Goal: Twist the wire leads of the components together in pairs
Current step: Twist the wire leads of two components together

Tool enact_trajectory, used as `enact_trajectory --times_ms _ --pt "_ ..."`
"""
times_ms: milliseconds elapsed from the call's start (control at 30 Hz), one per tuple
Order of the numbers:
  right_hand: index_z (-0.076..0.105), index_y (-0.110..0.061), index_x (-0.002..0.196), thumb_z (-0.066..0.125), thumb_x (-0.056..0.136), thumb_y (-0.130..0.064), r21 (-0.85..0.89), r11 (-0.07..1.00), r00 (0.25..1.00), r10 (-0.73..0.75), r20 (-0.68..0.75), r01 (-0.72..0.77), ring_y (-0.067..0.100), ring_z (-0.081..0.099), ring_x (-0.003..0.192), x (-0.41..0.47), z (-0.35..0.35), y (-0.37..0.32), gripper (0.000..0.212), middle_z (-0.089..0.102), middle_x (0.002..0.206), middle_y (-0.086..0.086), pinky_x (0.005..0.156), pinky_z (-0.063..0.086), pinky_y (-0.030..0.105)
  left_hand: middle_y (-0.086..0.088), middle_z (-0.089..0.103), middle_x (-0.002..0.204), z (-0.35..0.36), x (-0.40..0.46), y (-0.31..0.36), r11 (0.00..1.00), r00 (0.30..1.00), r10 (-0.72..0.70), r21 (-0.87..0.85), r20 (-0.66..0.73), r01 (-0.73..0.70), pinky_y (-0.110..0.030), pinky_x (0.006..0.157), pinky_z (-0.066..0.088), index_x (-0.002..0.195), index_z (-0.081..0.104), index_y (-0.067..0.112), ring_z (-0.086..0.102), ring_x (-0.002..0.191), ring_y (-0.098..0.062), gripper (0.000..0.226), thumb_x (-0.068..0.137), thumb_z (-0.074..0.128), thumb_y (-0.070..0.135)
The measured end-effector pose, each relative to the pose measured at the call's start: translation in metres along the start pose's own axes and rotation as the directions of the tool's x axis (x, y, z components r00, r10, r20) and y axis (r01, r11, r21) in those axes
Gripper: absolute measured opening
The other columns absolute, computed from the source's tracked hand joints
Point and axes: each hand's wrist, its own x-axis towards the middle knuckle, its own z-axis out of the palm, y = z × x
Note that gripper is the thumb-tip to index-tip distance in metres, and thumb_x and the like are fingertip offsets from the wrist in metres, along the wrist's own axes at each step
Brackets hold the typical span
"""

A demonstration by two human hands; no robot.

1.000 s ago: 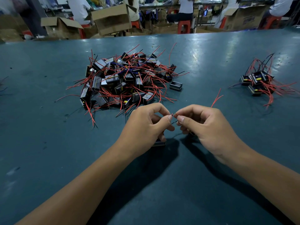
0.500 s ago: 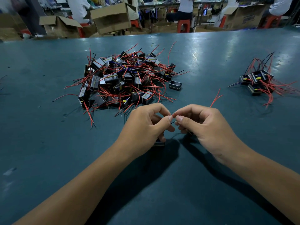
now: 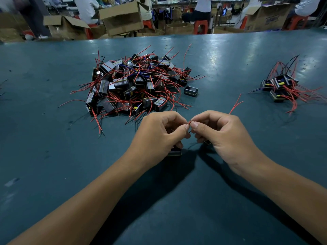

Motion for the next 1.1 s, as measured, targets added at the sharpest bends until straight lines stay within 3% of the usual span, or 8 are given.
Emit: enact_trajectory --times_ms 267,400,567,700,800,933,1100 --pt "0.074 -0.013 0.083 0.072 0.087 -0.01 0.011 1.0 1.0 -0.018 -0.008 0.018 0.008 0.057 0.059 0.001 0.001 0.002 0.005 0.067 0.066 0.001 0.057 0.049 0.018 -0.001 0.075 0.073 0.001 -0.001 0.0 1.0 1.0 0.001 -0.012 -0.023 -0.001 -0.034 0.058 0.057 0.085 0.072 0.011 0.069 0.055 -0.016 0.01 0.093 0.068 0.011" --pt "0.076 -0.014 0.082 0.073 0.086 -0.012 0.013 1.0 1.0 -0.02 -0.017 0.02 0.007 0.056 0.059 0.001 0.002 0.003 0.005 0.067 0.066 0.0 0.056 0.049 0.018 -0.001 0.075 0.072 0.003 -0.003 0.0 1.0 0.999 0.007 -0.02 -0.036 -0.008 -0.025 0.055 0.054 0.084 0.073 0.012 0.069 0.055 -0.014 0.01 0.093 0.069 0.01" --pt "0.071 -0.015 0.077 0.072 0.088 -0.011 -0.027 0.998 0.997 -0.058 -0.052 0.057 0.006 0.051 0.057 0.001 0.003 0.003 0.011 0.062 0.062 -0.007 0.055 0.044 0.019 -0.001 0.074 0.073 0.002 -0.003 0.001 0.998 0.997 0.049 0.047 -0.056 -0.046 -0.034 0.059 0.059 0.083 0.073 0.014 0.072 0.059 -0.012 0.011 0.092 0.067 0.011" --pt "0.069 -0.015 0.079 0.069 0.09 -0.01 -0.069 0.995 0.997 -0.078 -0.009 0.077 0.003 0.046 0.056 0.002 0.001 0.003 0.012 0.057 0.06 -0.012 0.055 0.038 0.015 0.009 0.071 0.079 -0.009 0.001 0.004 0.985 0.99 0.107 0.145 -0.094 -0.092 -0.032 0.064 0.054 0.091 0.072 0.024 0.068 0.07 -0.012 0.009 0.092 0.063 0.024" --pt "0.067 -0.011 0.082 0.066 0.092 -0.008 -0.067 0.993 0.995 -0.091 0.05 0.094 -0.001 0.044 0.054 0.002 0.0 0.002 0.01 0.055 0.057 -0.015 0.054 0.036 0.011 0.015 0.066 0.086 -0.012 0.0 0.005 0.963 0.99 0.139 0.232 0.008 -0.137 -0.015 0.064 0.042 0.096 0.073 0.024 0.06 0.078 -0.004 0.01 0.094 0.064 0.028" --pt "0.067 -0.009 0.084 0.065 0.092 -0.009 -0.094 0.989 0.99 -0.108 0.091 0.117 0.0 0.043 0.054 0.003 -0.002 0.002 0.008 0.054 0.057 -0.016 0.054 0.035 0.011 0.026 0.061 0.08 -0.011 0.001 0.003 0.967 0.992 0.118 0.221 0.053 -0.126 -0.005 0.059 0.036 0.094 0.069 0.021 0.052 0.064 0.01 0.001 0.094 0.069 0.02" --pt "0.067 -0.011 0.084 0.066 0.092 -0.008 -0.113 0.984 0.987 -0.128 0.093 0.139 -0.002 0.05 0.055 0.005 -0.001 0.002 0.009 0.06 0.06 -0.017 0.058 0.039 0.009 0.0 0.071 0.081 -0.004 0.004 -0.001 0.999 0.996 0.032 0.029 0.085 -0.035 -0.011 0.058 0.042 0.099 0.065 0.015 0.062 0.067 -0.006 0.012 0.091 0.072 0.012"
